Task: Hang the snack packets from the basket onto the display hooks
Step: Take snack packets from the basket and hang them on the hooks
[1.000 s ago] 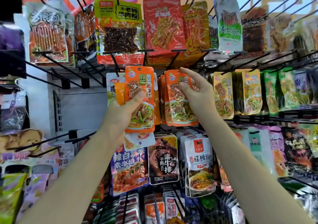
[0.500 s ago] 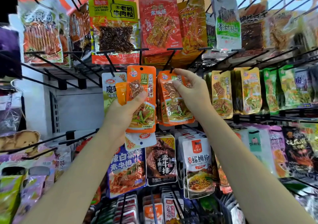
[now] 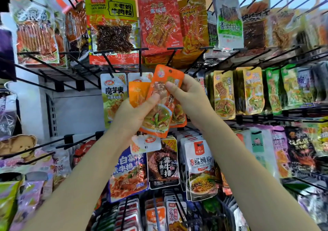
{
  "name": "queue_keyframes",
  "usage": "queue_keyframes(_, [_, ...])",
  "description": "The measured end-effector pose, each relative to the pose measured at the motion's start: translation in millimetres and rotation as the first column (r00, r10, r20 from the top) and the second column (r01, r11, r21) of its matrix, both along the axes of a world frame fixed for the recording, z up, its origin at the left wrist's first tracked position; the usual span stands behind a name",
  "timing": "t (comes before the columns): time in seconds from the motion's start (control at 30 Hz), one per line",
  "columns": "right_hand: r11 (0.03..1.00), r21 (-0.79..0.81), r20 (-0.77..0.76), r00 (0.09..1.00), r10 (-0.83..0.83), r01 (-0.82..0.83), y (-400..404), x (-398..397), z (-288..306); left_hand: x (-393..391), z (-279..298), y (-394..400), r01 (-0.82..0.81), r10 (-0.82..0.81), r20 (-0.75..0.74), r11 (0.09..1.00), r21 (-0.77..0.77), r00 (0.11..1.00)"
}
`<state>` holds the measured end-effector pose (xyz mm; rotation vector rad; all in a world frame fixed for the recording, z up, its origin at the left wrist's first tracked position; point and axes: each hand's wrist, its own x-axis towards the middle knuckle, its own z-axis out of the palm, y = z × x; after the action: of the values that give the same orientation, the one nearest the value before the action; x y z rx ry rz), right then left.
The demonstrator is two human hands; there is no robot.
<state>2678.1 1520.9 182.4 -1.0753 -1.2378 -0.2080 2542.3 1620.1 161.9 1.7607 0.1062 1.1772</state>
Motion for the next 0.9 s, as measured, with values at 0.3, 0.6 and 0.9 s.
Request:
queue_keyframes(0.3, [0.988,0.154,0.002,1.0,0.0,0.0,-15.8,19.9,-0.9,-15.2,4.2,12.4,0.086,-0.078,0.106,0.994,-0.071,0.991])
queue_keyframes(0.6, [0.988,0.101,0.069,0.989,-0.128,0.12,0.0,23.8,14.8,-19.0,-1.1,17.3,-0.019,0.03,0.151,0.997,-0.074,0.988])
queue_keyframes(0.9, [0.963,0.028,0.105,0.957,-0.269,0.268,6.3,32.2,18.7,-22.5,-2.4,16.6,-0.032,0.043,0.121,0.995,-0.094,0.992])
